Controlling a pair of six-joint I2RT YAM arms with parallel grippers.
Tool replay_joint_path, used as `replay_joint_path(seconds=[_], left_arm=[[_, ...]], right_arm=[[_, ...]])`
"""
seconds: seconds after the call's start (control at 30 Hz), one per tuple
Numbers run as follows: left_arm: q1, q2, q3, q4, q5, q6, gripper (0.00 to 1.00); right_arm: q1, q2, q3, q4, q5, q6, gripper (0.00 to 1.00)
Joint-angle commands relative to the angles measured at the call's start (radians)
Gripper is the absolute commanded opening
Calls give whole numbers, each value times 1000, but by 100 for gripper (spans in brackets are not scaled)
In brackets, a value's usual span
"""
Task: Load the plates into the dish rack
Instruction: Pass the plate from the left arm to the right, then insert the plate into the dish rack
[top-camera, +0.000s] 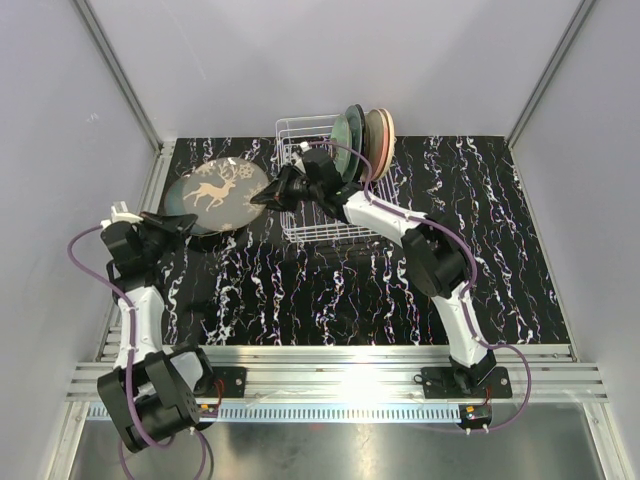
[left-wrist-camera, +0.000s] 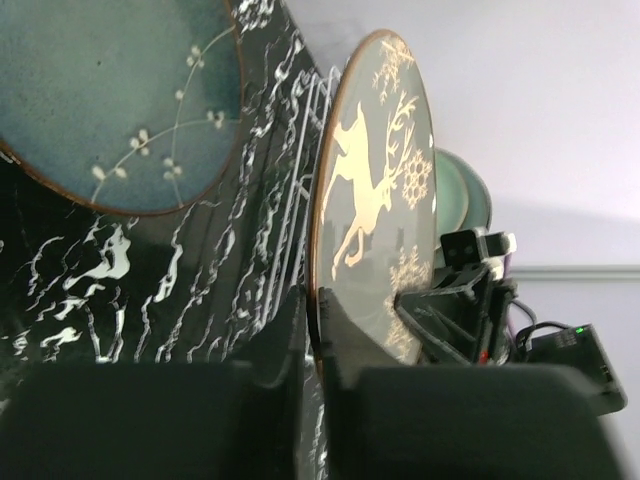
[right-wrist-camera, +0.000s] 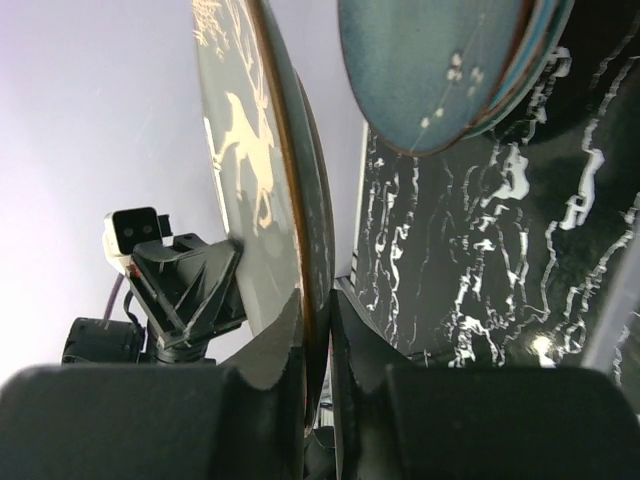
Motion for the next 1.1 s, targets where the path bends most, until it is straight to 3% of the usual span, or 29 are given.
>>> replay_joint_path(seconds=[0.0, 0.17, 0.27, 0.4, 0.53, 0.63, 0.77, 0.93, 1.07], left_arm=[[-30, 12, 59, 74, 110, 78, 20], [-44, 55, 99, 10, 109, 147, 47], [-53, 81, 120, -12, 119, 174, 52], [-56, 101, 171, -88, 75, 228, 73], [-63, 146, 277, -206, 18, 311, 83], [-68, 199, 337, -271, 11, 335, 97], [-120, 239, 412, -357, -57, 412, 99], [-241, 233, 542, -531, -316, 583, 99], [-274, 201, 542, -543, -362, 605, 99]], right_arm=[[-26, -108, -4, 71, 41, -14, 0], [-55, -129, -8, 36, 64, -45, 0], [-70, -151, 15, -19, 92, -92, 0], [-95, -164, 67, -101, 130, -184, 0], [-133, -195, 105, -211, 188, -250, 0], [-167, -223, 137, -263, 219, -304, 0], [-194, -259, 215, -380, 306, -406, 0], [-196, -295, 245, -457, 498, -563, 0], [-196, -330, 210, -477, 654, -638, 0]])
